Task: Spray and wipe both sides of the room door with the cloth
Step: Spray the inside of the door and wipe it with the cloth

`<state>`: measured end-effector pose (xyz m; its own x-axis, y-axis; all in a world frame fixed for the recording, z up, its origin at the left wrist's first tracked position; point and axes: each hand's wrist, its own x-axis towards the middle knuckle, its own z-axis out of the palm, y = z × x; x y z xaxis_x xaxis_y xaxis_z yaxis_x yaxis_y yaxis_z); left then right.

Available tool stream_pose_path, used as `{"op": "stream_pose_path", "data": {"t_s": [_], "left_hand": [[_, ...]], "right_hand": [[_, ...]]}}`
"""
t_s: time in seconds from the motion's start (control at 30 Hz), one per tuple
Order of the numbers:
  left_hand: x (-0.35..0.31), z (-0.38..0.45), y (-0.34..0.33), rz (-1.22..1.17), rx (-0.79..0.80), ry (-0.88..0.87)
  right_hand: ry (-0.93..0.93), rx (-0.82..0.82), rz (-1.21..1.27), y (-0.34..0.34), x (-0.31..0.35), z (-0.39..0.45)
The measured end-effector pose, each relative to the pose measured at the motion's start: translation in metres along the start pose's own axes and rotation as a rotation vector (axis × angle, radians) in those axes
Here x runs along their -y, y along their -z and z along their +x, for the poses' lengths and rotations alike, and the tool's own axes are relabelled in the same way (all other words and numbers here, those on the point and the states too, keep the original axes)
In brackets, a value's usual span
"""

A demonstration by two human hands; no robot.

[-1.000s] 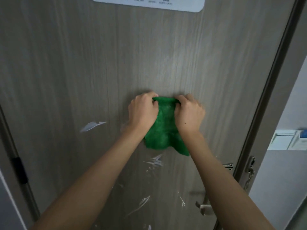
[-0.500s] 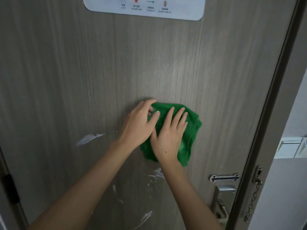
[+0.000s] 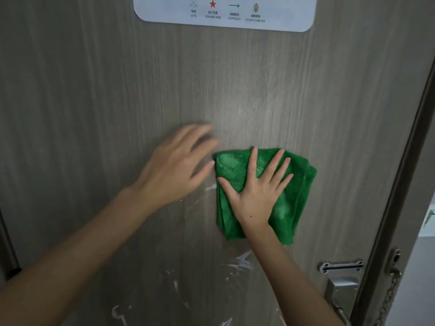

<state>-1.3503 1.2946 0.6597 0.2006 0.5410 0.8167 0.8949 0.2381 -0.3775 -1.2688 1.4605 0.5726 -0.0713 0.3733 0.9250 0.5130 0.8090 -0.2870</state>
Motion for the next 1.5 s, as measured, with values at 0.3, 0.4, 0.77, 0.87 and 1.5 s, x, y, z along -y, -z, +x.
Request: {"op": "stream_pose_path", "data": {"t_s": [0.3, 0.4, 0.77, 0.87, 1.5], "left_hand": [[0.062, 0.032, 0.006, 0.335, 0.009, -0.155], [0.074, 0.034, -0.002, 0.366, 0.041, -0.145], [0.081, 0.032, -0.009, 0.382, 0.019, -0.182], [0.081, 0.033, -0.009, 0.382, 0.026, -0.178], [0.064, 0.034, 0.007, 0.293, 0.186, -0.065]], "right_hand": [[0.096, -0.036, -0.033, 0.005, 0.019, 0.035], [0.144, -0.047, -0.054, 0.002, 0.015, 0.029], [0.484, 0.032, -0.083, -0.007, -0.03, -0.019], [0.377, -0.013, -0.062, 0.0, -0.023, 0.011], [0.189, -0.264, 0.309, 0.028, 0.002, 0.058]]}}
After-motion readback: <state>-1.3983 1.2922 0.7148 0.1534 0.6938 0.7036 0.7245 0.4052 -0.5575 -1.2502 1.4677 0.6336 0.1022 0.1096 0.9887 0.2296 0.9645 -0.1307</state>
